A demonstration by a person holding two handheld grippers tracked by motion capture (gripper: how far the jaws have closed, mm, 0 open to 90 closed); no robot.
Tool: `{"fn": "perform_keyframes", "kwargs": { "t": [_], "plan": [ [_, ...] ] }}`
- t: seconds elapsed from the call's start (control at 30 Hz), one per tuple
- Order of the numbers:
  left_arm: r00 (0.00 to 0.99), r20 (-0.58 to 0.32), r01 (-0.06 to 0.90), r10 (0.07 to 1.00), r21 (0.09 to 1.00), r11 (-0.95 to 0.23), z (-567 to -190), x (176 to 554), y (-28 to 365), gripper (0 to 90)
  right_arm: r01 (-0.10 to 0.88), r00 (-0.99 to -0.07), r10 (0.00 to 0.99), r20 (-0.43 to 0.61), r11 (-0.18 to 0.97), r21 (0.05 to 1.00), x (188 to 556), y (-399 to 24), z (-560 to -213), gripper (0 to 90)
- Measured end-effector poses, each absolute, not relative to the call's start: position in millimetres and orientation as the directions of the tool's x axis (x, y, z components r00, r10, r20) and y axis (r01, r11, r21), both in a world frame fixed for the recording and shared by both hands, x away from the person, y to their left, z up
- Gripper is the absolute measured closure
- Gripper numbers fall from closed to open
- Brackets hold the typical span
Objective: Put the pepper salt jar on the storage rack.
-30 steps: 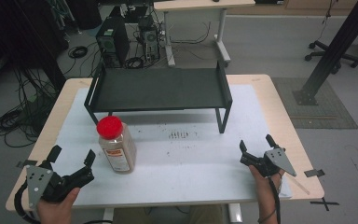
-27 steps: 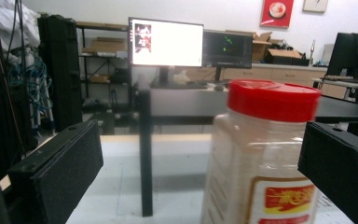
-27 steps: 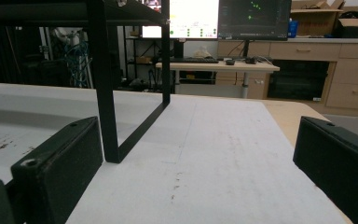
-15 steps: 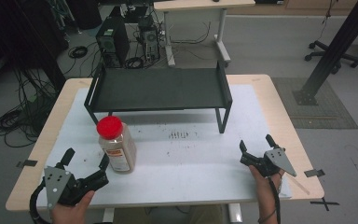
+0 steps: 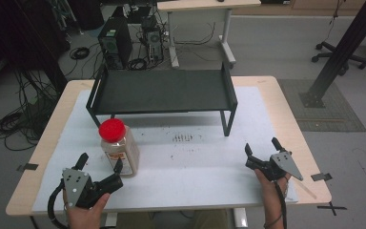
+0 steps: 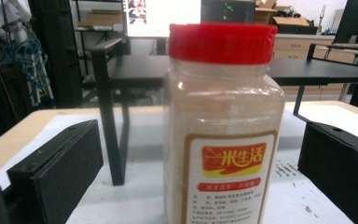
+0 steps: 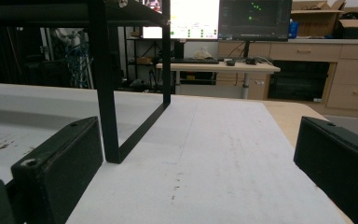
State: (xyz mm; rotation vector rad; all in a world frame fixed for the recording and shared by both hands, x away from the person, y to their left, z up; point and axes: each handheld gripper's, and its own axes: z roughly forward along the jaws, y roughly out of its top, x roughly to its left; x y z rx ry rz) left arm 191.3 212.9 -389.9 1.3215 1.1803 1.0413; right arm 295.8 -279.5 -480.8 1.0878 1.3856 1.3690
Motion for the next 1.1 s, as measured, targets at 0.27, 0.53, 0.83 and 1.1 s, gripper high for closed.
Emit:
{"fn": "perform_keyframes", "kwargs": {
  "t": [0.27, 0.53, 0.83, 1.1],
  "plan": [
    [0.136, -0.009, 0.107, 0.991, 0.994, -0.006, -401.4, 198.1, 202.4, 0.2, 0.006, -0.228, 0.974, -0.011, 0.012, 1.000, 295.9, -279.2, -480.7, 0.7],
    [0.128, 0.014, 0.117, 0.992, 0.993, -0.029, -406.9, 200.5, 194.8, 0.2, 0.006, -0.228, 0.974, -0.010, 0.011, 1.000, 296.0, -279.2, -480.7, 0.7],
    [0.116, 0.017, 0.136, 0.993, 0.990, -0.033, -413.3, 202.9, 188.9, 0.2, 0.006, -0.227, 0.974, -0.008, 0.010, 1.000, 295.9, -279.3, -480.7, 0.7],
    [0.096, 0.004, 0.155, 0.995, 0.988, -0.019, -423.2, 206.7, 185.5, 0.2, 0.005, -0.228, 0.974, -0.007, 0.008, 1.000, 295.9, -279.4, -480.7, 0.7]
  ]
}}
